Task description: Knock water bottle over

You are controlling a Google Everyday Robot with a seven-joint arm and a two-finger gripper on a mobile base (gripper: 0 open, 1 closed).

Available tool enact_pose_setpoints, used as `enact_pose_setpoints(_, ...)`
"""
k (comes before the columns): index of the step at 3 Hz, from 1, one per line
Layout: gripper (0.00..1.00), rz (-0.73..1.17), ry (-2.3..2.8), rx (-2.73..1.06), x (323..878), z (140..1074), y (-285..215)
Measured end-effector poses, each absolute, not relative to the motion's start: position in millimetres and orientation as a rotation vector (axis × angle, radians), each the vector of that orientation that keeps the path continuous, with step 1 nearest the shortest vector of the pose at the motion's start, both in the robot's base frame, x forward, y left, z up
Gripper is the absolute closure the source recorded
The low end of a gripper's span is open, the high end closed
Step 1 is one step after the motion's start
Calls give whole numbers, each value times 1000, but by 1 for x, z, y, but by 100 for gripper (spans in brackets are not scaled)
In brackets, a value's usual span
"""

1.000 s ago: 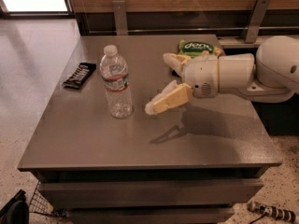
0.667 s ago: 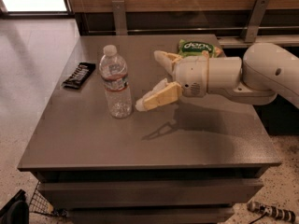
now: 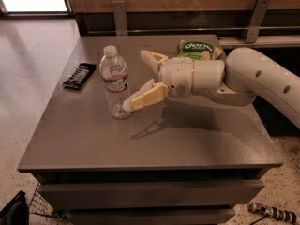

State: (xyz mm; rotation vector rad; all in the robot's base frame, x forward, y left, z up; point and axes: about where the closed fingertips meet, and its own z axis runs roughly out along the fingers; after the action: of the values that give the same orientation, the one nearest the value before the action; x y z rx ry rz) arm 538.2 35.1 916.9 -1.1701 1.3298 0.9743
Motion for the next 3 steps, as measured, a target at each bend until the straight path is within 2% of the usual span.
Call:
enact_pose_setpoints(2,0,1049,1254,-1195,540,913,73)
enact_pose_setpoints(3,18,1051,1252,-1198,539,914,75)
